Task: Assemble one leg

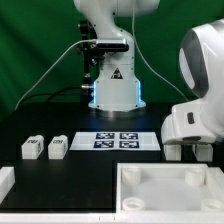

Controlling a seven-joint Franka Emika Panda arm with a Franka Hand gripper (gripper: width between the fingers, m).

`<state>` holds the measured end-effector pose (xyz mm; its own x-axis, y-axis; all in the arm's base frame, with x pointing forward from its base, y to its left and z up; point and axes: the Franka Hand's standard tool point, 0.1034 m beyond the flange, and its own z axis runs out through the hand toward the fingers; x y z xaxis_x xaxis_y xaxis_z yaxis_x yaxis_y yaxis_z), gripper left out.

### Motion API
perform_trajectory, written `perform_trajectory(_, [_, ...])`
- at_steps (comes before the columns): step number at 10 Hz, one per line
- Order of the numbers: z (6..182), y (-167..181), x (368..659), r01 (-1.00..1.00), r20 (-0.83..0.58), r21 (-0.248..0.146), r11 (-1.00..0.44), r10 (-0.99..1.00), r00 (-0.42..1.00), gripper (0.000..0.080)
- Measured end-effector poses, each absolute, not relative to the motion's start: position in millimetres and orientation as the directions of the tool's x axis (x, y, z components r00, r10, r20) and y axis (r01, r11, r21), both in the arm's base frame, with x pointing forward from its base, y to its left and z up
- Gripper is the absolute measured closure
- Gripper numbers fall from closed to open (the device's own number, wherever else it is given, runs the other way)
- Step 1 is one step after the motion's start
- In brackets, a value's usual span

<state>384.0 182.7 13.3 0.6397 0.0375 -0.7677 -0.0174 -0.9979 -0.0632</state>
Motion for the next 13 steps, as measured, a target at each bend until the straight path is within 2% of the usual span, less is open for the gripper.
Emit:
perform_trajectory(3, [8.4,183.0,379.5,-0.014,-0.775,-0.063,-0.998,0.04,0.63,0.015])
perform_trajectory(4, [8.3,183.0,379.2,-0.014,-0.776,-0.063,-0.998,0.041,0.63,0.0284])
perform_trajectory(5, [8.3,183.0,379.1,-0.014,-0.776,-0.063,-0.998,0.041,0.629,0.0284])
perform_trajectory(6, [8.2,183.0,378.9,-0.014,-0.776,-0.063,-0.998,0.041,0.629,0.0422])
perform_trajectory(7, [8.2,183.0,378.9,-0.014,-0.776,-0.063,-0.998,0.041,0.629,0.0514])
perform_trajectory(13, [8.2,183.0,378.9,-0.014,-0.776,-0.063,-0.998,0.041,0.629,0.0513])
